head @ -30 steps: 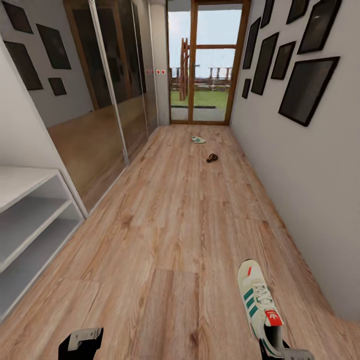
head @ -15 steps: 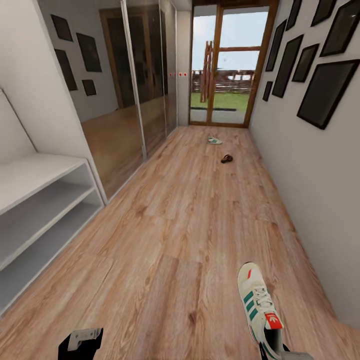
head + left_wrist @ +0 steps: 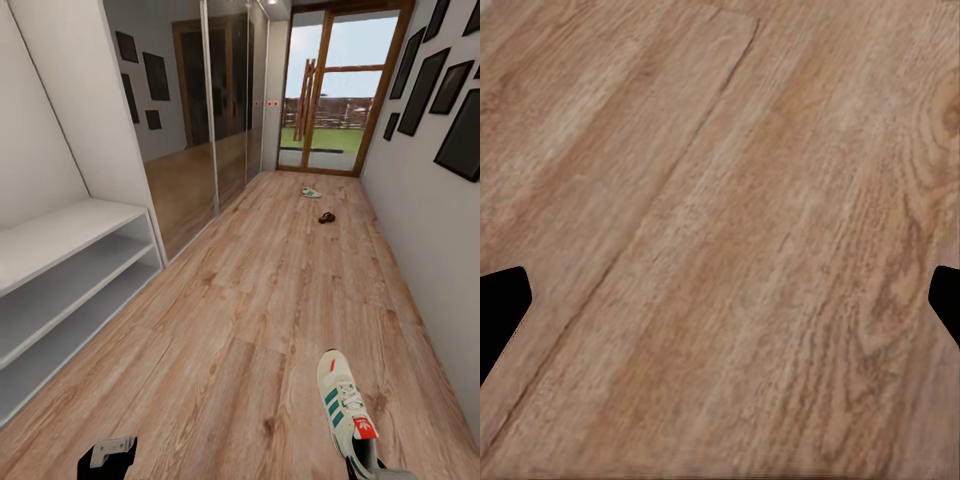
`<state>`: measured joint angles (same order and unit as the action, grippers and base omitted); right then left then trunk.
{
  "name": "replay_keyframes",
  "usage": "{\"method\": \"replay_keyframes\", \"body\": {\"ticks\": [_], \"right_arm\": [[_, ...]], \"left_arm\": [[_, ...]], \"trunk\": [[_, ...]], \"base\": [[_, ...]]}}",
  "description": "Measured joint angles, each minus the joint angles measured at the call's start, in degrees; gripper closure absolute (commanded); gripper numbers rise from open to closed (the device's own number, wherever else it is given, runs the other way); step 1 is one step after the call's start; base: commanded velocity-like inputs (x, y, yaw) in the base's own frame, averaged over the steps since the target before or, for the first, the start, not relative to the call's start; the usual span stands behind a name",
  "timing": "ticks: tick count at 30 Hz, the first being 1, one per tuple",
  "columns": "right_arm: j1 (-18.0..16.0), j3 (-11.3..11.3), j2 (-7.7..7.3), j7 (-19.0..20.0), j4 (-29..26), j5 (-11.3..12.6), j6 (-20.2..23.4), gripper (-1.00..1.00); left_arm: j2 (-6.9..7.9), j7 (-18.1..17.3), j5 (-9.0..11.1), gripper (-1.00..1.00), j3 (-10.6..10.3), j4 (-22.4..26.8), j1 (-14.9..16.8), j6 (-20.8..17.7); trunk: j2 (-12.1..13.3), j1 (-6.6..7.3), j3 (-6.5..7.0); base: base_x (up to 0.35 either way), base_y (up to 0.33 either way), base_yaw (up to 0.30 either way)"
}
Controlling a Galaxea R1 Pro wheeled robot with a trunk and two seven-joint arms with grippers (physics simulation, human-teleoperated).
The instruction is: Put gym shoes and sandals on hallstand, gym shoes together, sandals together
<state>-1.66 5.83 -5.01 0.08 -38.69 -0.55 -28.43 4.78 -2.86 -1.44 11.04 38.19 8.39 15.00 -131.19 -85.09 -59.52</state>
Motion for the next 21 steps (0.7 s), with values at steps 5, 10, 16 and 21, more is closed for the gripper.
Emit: {"method": "replay_keyframes", "body": {"ticks": [5,10,16,21], "right_arm": [[0.00,0.00,0.00,0.00,0.00,0.00,-0.01,1.00],[0.00,0.00,0.00,0.00,0.00,0.00,0.01,1.00],[0.00,0.00,0.00,0.00,0.01,0.00,0.01,1.00],[0.00,0.00,0.00,0.00,0.01,0.02,0.00,1.00]], "left_arm": [[0.00,0.00,-0.02,-1.00,0.00,0.00,0.00,0.01],[0.00,0.00,0.00,-1.00,0.00,0.01,0.00,0.02],[0.00,0.00,0.00,-1.00,0.00,0.06,0.00,0.02],[0.00,0.00,0.00,-1.00,0.00,0.08,0.00,0.02]], "trunk": [[0.00,0.00,0.27],[0.00,0.00,0.54],[0.00,0.00,0.87],[0.00,0.00,1.14]], "base": [[0.000,0.000,0.235],[0.000,0.000,0.235],[0.000,0.000,0.235],[0.000,0.000,0.235]]}}
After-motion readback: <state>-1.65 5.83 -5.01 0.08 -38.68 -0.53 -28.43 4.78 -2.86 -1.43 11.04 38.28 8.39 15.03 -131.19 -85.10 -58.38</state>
